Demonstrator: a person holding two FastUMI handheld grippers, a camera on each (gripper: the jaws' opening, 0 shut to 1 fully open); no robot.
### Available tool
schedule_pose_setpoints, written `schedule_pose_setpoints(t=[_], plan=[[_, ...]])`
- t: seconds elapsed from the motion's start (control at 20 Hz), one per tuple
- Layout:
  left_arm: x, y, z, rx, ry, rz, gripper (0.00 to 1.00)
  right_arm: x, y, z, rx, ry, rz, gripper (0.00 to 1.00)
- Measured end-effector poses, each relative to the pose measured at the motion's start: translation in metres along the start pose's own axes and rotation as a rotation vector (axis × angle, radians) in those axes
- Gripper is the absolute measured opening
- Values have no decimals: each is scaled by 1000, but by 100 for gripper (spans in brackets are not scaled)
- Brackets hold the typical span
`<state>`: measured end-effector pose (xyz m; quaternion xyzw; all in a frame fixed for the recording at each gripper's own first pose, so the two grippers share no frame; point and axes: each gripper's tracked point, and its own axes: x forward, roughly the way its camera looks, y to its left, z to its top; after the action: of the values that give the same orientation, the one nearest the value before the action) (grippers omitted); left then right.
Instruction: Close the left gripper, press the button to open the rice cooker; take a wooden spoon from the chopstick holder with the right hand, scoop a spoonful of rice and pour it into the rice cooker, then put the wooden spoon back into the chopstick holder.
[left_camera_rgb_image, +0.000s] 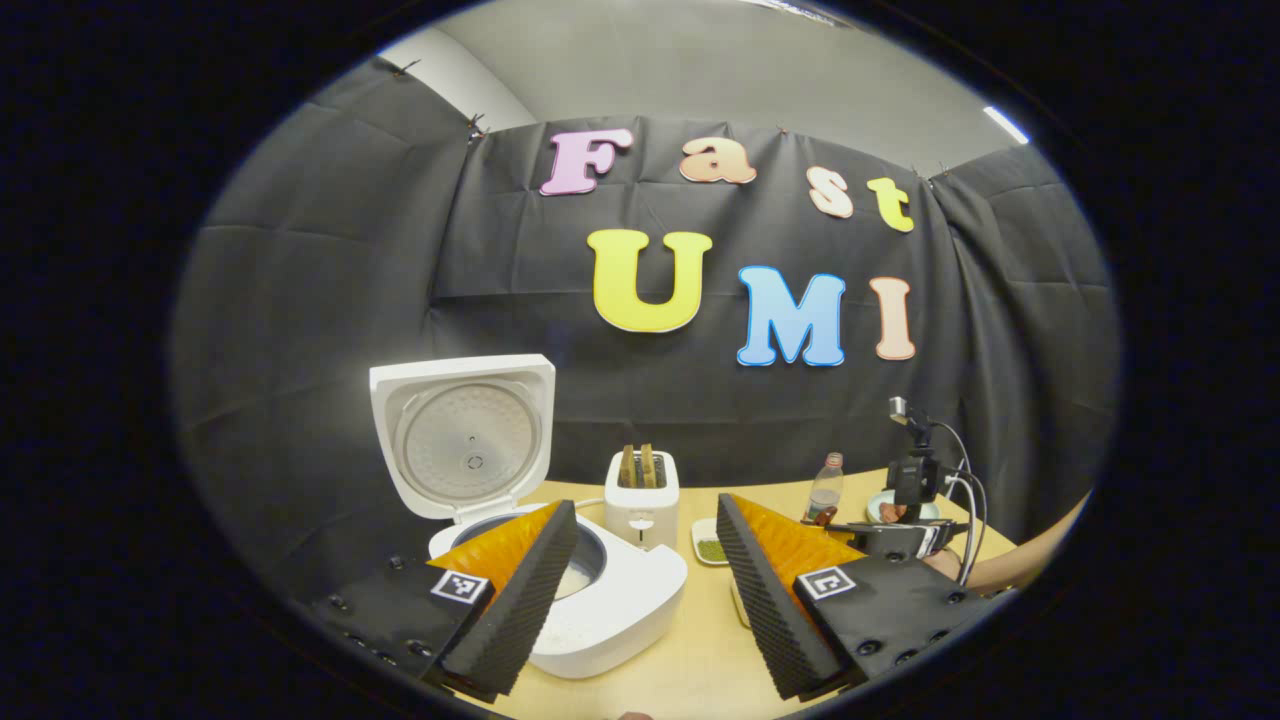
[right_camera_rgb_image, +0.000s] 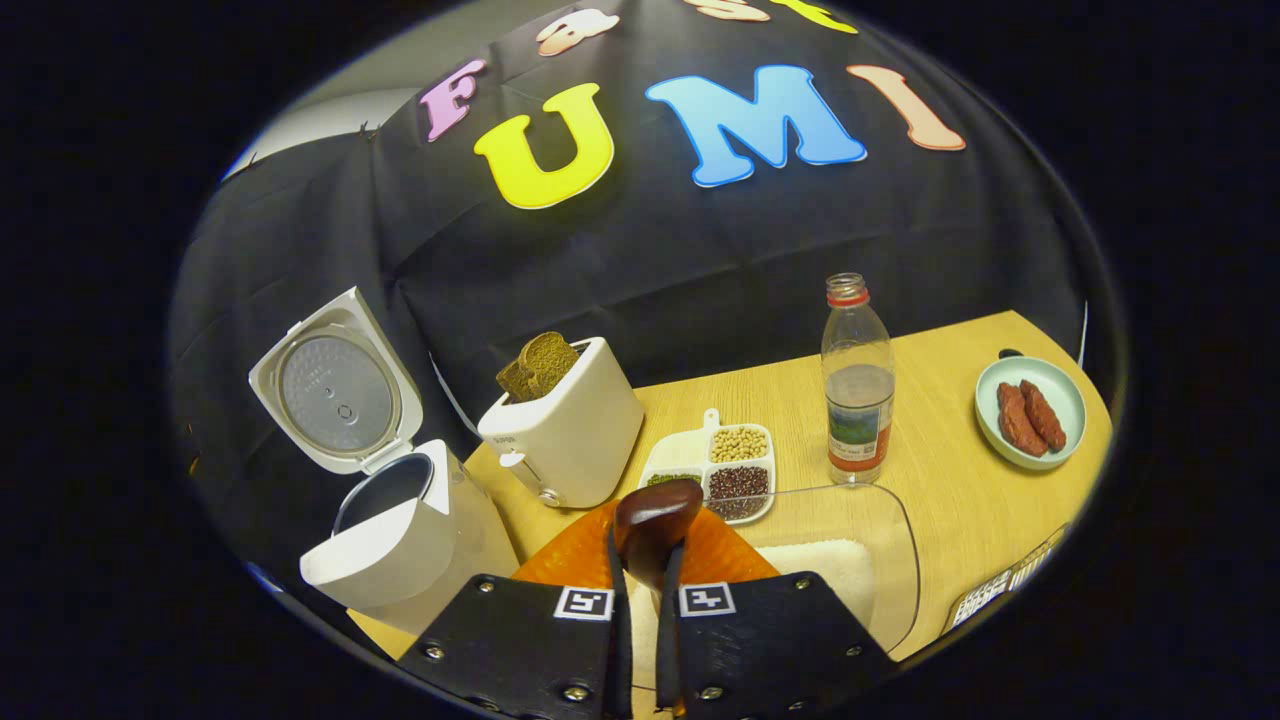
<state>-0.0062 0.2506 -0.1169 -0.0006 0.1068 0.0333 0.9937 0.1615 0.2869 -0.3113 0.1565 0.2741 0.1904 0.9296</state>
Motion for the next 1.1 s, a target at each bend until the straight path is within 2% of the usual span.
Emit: schedule_pose_setpoints(t=[0.1, 0.3, 0.55, 0.7, 0.95, 1.1], plan=[[0, 0, 0, -4, 0, -2, 94, -2, -1, -4, 154, 18, 22, 10], [-1, -3, 4, 9, -3, -4, 95, -12, -36, 6, 441, -14, 4, 10], [1, -12, 8, 27, -15, -7, 97, -41, -70, 46, 605, -116, 29, 9], [4, -22, 10, 13, -25, -20, 94, -60, -80, 72, 727, -184, 74, 10], [9, -15, -1, -30, -13, -16, 96, -83, -66, 107, 917, -250, 193, 9], [5, -5, 2, -29, -25, 0, 97, -93, -47, 126, 982, -269, 266, 10]])
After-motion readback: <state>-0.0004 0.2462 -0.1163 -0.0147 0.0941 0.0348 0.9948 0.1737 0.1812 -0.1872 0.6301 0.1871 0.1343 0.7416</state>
